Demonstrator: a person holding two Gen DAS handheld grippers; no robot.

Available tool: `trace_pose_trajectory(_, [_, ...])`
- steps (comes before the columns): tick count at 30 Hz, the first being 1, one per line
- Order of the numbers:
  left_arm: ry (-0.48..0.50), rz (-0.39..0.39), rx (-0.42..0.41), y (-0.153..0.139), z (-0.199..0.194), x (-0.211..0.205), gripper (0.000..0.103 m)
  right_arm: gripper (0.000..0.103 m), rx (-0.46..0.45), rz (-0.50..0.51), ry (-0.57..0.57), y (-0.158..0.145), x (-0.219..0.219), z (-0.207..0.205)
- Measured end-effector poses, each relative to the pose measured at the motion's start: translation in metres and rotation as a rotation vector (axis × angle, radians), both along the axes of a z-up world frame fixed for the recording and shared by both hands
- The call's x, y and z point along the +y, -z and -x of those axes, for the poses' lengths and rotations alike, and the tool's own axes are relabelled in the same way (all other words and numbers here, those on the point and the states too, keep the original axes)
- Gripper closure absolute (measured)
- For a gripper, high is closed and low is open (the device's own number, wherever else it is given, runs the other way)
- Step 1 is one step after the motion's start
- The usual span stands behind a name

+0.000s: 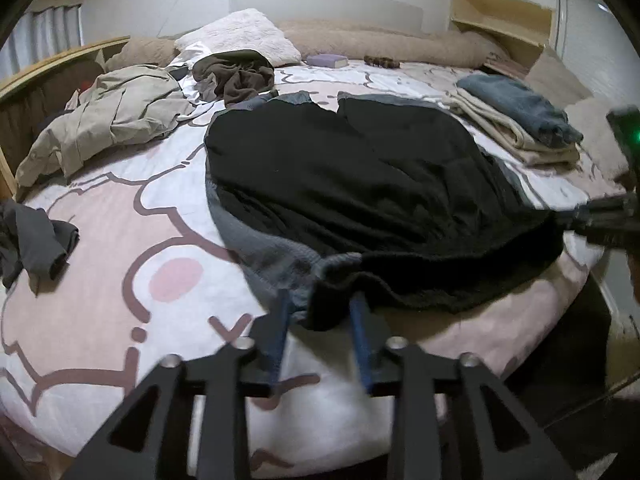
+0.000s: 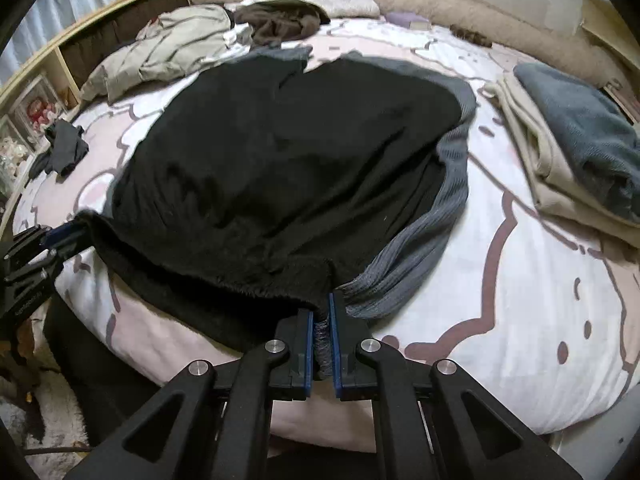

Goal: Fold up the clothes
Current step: 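Lay the black sweatshirt flat on the bed with both tools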

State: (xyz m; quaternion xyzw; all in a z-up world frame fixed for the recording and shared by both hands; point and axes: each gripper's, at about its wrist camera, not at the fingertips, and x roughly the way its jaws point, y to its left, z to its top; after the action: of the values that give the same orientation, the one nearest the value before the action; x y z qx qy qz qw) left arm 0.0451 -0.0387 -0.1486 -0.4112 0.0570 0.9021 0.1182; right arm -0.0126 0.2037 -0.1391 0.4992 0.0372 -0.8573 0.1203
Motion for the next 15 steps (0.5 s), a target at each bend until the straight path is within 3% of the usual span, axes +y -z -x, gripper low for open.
trace_pose_trajectory(1, [0.011, 0.010, -0.008, -0.001, 0.002, -0.004, 0.061, 0.090, 0.004, 0.007, 0.002, -0.004, 0.003, -0.003])
trace_pose_trajectory(3, [0.042, 0.031, -0.027, -0.003, -0.002, -0.005, 0.055, 0.059, 0.007, 0.028, 0.006, -0.012, 0.007, -0.006])
trace_pose_trajectory(4, [0.056, 0.039, -0.033, -0.006, -0.005, -0.008, 0.051, 0.029, 0.012, 0.045, 0.007, -0.014, 0.012, -0.011])
trace_pose_trajectory(5, [0.071, 0.045, -0.034, -0.006, -0.010, -0.007, 0.049, 0.014, 0.018, 0.062, 0.008, -0.017, 0.016, -0.015])
trace_pose_trajectory(10, [0.079, -0.010, -0.034, -0.020, -0.016, -0.013, 0.044, 0.015, -0.028, 0.199, 0.072, -0.018, 0.042, -0.022])
trace_pose_trajectory(15, [-0.068, -0.222, -0.111, -0.027, 0.021, -0.043, 0.044, 0.033, -0.171, 0.479, 0.297, 0.009, 0.083, -0.006])
